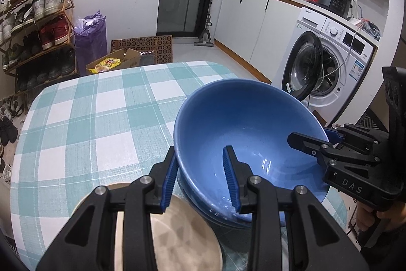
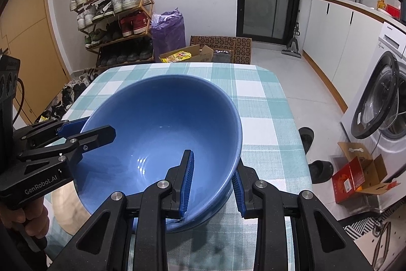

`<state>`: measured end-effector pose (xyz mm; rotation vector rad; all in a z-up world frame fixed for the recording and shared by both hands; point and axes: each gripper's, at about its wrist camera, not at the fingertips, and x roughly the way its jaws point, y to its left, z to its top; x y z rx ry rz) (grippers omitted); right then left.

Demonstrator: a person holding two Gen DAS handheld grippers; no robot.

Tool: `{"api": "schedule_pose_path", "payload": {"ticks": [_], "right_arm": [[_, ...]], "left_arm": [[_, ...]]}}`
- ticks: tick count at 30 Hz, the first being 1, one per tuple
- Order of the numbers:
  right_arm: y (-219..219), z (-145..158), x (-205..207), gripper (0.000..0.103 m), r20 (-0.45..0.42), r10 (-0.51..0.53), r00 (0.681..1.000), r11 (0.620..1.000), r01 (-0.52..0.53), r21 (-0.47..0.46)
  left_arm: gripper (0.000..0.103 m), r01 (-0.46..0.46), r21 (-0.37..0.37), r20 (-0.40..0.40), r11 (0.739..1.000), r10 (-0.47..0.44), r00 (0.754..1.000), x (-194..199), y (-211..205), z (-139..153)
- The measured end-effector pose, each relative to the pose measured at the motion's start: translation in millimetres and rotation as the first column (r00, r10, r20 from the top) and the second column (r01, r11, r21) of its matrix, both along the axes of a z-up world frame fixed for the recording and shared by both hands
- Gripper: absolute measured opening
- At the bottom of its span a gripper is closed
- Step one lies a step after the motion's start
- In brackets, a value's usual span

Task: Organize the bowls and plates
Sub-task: 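Lift the large blue bowl with both grippers and lower it onto the stacked bowls, then open both grippers to release the bowl onto the stack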

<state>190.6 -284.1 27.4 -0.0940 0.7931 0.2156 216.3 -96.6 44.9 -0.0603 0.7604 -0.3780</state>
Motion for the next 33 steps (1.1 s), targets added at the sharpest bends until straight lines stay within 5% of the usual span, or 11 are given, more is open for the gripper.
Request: {"api": "schedule_pose_path", "payload": {"ticks": [33], "right_arm": [[7.7,-26.7,5.6,0.033,-0.016,-0.007,1.0,0.998,0.006,-0.068]], "left_arm": [[0.034,-0.013,0.085,-0.04,0.996,0.016,0.999,7.5,-7.0,-25.5]]}}
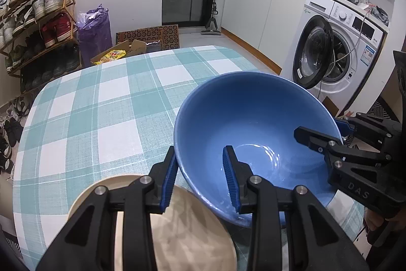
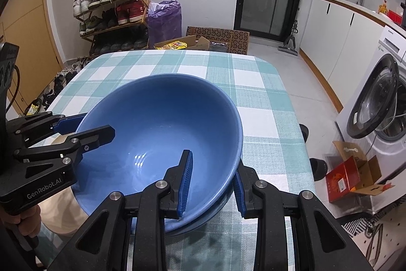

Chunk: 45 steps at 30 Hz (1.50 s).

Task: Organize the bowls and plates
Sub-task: 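Open both grippers to release the bowl onto the stack, then move both grippers to the rim of the blue bowl stack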

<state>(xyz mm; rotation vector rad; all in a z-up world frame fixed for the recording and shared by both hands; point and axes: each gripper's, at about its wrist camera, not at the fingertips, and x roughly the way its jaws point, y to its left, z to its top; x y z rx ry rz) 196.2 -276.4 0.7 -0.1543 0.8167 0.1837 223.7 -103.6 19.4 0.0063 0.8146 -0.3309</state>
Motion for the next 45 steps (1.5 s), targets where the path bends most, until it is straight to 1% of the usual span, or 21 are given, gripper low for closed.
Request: {"api": "schedule_pose_path", "payload": {"ticks": [2,6,7,9,11,12,13,15,17,19,22,24,27,29,30,31,33,35,37,39,45], "right_arm": [[-0.7,0.3,-0.3,0.036,-0.006,0.008,1.0,1.0,-0.008,0.014],[-2.6,1.2,-1.3,0.038,-0.006,0.014,1.0,1.0,-0.014,0.021],[-3.9,1.7,-1.8,0.04,-0.006,0.018,1.0,0.999,-0.018,0.039],[-8.1,3.1,-2.4,0.049,-0.006,0.024,1.0,0.997,-0.023,0.078],[-12.9,3.1,-2.1,0.05,-0.003,0.011,1.0,0.996,-0.01,0.089],[-14.1,2.8,-2.0,0.05,-0.001,0.009,1.0,0.996,-0.009,0.09],[-17.2,2.1,-1.8,0.05,-0.005,0.007,1.0,0.995,-0.006,0.101],[-21.1,1.4,-1.5,0.051,-0.006,0.005,1.0,0.992,-0.004,0.124],[-25.3,1.7,-1.9,0.052,-0.003,0.007,1.0,0.99,-0.007,0.141],[-29.2,2.4,-2.8,0.057,0.004,0.007,1.0,0.988,-0.007,0.152],[-33.2,3.7,-5.4,0.07,0.012,0.018,1.0,0.983,-0.02,0.181],[-34.9,2.1,-5.5,0.081,0.011,0.032,0.999,0.981,-0.034,0.19],[-38.7,-2.5,-5.9,0.081,0.017,0.029,0.999,0.98,-0.032,0.196],[-43.4,-7.2,-3.2,0.083,0.006,0.017,1.0,0.976,-0.017,0.218],[-45.2,-9.1,-2.6,0.084,0.002,0.013,1.0,0.974,-0.013,0.226],[-47.2,-11.5,-1.2,0.084,-0.005,0.005,1.0,0.972,-0.004,0.233],[-49.0,-14.2,-0.6,0.084,-0.01,0.001,1.0,0.971,0.002,0.237],[-49.7,-15.9,0.0,0.085,-0.009,0.003,1.0,0.97,-0.001,0.243],[-50.0,-17.5,0.6,0.088,-0.009,0.0,1.0,0.97,0.002,0.244],[-49.8,-19.0,-0.2,0.09,-0.008,-0.003,1.0,0.969,0.005,0.247],[-51.1,-28.2,0.4,0.091,-0.023,0.0,1.0,0.963,0.006,0.269]], "left_arm": [[0.034,0.002,-0.001,-0.003,1.0,-0.002,1.0,0.1,0.2,-0.4],[0.036,0.006,-0.002,-0.014,1.0,-0.006,1.0,0.2,-0.1,-1.7],[0.037,0.007,-0.002,-0.018,1.0,-0.007,1.0,0.3,-0.7,-2.2],[0.037,0.008,0.002,-0.019,1.0,-0.008,1.0,0.4,-1.2,-2.3],[0.042,0.01,-0.004,-0.022,1.0,-0.01,1.0,0.4,-0.5,-2.3],[0.047,0.008,-0.007,-0.021,1.0,-0.008,1.0,0.1,0.0,-1.8],[0.05,0.005,-0.006,-0.02,1.0,-0.005,1.0,-0.2,0.2,-1.4],[0.051,0.001,-0.005,-0.022,1.0,-0.001,1.0,0.0,0.3,-1.0],[0.055,-0.003,-0.007,-0.025,1.0,0.003,1.0,0.6,1.3,-1.0],[0.058,-0.009,-0.007,-0.026,1.0,0.009,1.0,1.2,2.6,-0.6],[0.059,-0.016,-0.007,-0.03,1.0,0.016,0.999,1.8,4.0,-0.6],[0.06,-0.023,-0.004,-0.04,1.0,0.022,0.999,3.6,4.8,-1.9],[0.063,-0.028,0.006,-0.051,1.0,0.028,0.998,5.3,4.8,-4.4],[0.068,-0.031,0.009,-0.049,0.999,0.032,0.998,5.5,5.1,-5.3],[0.075,-0.036,0.009,-0.046,0.999,0.037,0.998,5.6,5.8,-5.3],[0.079,-0.041,0.006,-0.041,0.999,0.041,0.998,5.4,6.7,-5.0],[0.08,-0.04,-0.012,-0.042,0.999,0.039,0.998,6.1,8.6,-4.8],[0.084,-0.04,-0.022,-0.053,0.999,0.039,0.998,7.4,9.3,-5.7],[0.093,-0.046,-0.025,-0.055,0.999,0.044,0.997,7.7,9.5,-6.7],[0.094,-0.048,-0.02,-0.058,0.999,0.047,0.997,7.7,8.6,-8.0],[0.094,-0.061,-0.029,-0.086,0.998,0.058,0.995,8.6,8.8,-12.5]]}}
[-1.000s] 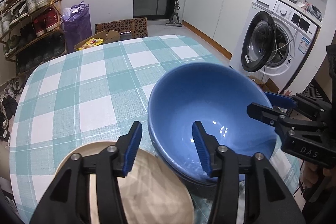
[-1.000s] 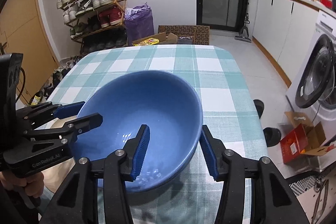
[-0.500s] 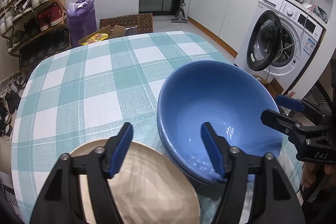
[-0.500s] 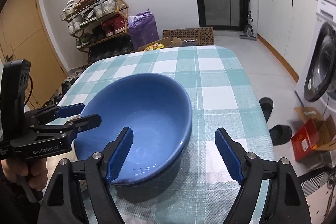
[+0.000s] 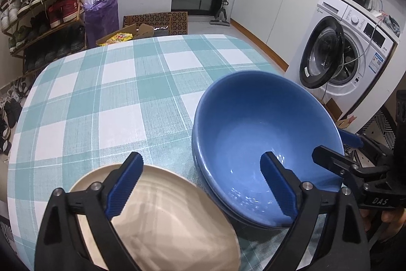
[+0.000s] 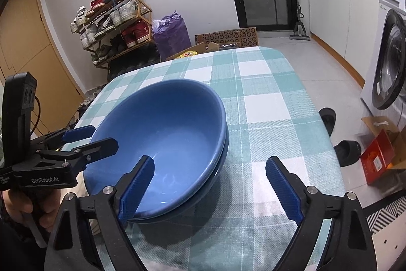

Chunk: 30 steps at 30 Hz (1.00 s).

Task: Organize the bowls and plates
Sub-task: 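Move both grippers to the rim of the blue bowl stack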

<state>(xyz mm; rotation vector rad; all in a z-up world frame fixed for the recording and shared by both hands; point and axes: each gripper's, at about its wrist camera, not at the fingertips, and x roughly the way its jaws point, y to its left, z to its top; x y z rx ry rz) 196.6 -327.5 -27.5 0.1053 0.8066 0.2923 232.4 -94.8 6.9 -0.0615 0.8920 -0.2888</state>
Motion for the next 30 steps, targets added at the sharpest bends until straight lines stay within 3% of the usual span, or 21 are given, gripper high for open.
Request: {"api": "schedule_pose_path", "payload": {"ticks": [16,21,26,28,30], "right_arm": [[-9.6,-7.2,7.4,0.091,-0.03,-0.011,0.999,0.991,0.015,0.13],[-7.6,-8.1,7.2,0.082,-0.032,0.007,0.999,0.989,-0.002,0.15],[-5.1,-11.0,7.9,0.069,-0.043,0.012,0.999,0.989,-0.006,0.15],[-3.3,-12.0,7.4,0.065,-0.046,0.021,0.999,0.988,-0.014,0.151],[-1.5,-11.8,7.1,0.058,-0.045,0.026,0.999,0.989,-0.019,0.146]], "left_arm": [[0.093,0.01,-0.078,-0.025,0.997,-0.012,1.0,0.8,-4.1,-3.7],[0.091,0.029,-0.1,-0.024,0.995,-0.032,0.999,-0.7,-5.8,-2.7],[0.072,0.016,-0.127,-0.054,0.992,-0.023,0.998,1.3,-3.0,-4.9],[0.055,0.015,-0.126,-0.069,0.992,-0.023,0.997,2.5,-2.9,-7.1],[0.053,0.018,-0.133,-0.078,0.991,-0.028,0.997,2.7,-2.8,-9.0]]}}
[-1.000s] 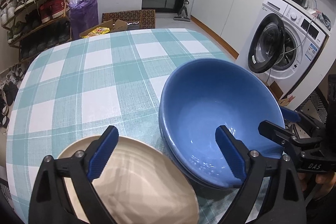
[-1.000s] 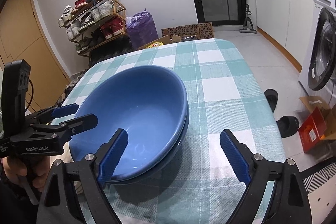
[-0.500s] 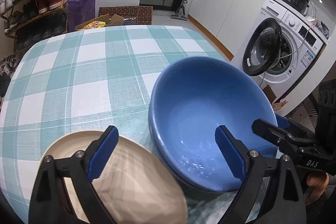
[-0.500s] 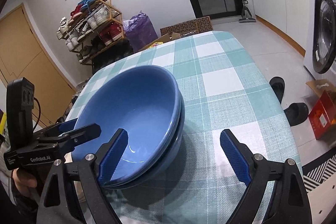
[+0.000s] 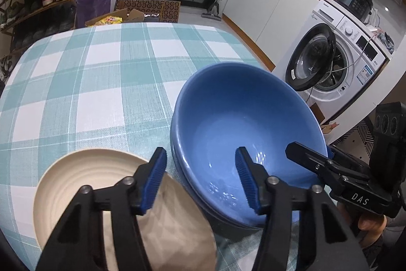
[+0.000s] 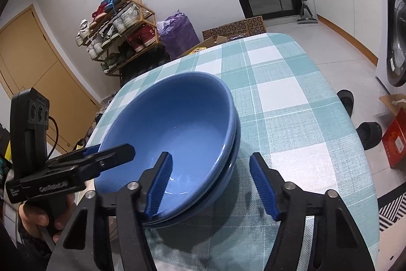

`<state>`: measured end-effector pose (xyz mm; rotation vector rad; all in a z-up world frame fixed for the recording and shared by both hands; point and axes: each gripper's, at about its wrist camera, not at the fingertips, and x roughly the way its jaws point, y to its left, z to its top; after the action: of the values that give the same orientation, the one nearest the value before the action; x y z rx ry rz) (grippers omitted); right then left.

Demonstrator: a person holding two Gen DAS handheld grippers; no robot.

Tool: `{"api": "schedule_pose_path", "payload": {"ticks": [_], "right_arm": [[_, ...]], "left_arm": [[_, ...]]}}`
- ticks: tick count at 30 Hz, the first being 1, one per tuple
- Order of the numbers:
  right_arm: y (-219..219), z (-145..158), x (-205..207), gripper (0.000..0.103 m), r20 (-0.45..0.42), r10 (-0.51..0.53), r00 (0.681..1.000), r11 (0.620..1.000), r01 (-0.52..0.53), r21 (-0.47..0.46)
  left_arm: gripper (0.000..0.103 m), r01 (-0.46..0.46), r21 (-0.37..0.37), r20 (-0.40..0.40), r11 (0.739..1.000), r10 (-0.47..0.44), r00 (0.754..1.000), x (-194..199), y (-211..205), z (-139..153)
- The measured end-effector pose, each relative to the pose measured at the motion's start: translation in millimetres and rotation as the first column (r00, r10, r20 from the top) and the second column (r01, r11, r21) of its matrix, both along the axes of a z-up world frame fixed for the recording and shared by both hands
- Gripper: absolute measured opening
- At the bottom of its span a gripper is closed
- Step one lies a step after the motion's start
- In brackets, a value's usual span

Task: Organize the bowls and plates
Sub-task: 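Move both grippers to the rim of the blue bowl stack, then close both grippers on the blue bowl stack rim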

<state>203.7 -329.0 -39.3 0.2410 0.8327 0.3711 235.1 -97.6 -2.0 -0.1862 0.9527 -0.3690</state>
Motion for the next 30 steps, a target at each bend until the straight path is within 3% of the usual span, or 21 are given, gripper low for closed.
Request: {"api": "schedule_pose_path", "payload": {"ticks": [4,10,30], "right_arm": [[4.5,2.4,-2.7,0.051,0.015,0.016,1.0,1.0,-0.016,-0.015],[4.9,3.1,-5.0,0.05,0.015,0.013,1.0,1.0,-0.012,-0.024],[2.2,7.9,-10.5,0.046,0.027,-0.002,1.0,0.999,0.003,-0.05]], "left_arm": [[0.045,0.007,-0.015,0.003,1.0,-0.007,1.0,-1.7,-0.7,-0.1],[0.04,-0.003,-0.006,0.003,1.0,0.003,1.0,-2.2,0.3,0.0],[0.039,-0.014,0.016,0.003,1.0,0.014,1.0,-4.8,-3.6,1.7]]}}
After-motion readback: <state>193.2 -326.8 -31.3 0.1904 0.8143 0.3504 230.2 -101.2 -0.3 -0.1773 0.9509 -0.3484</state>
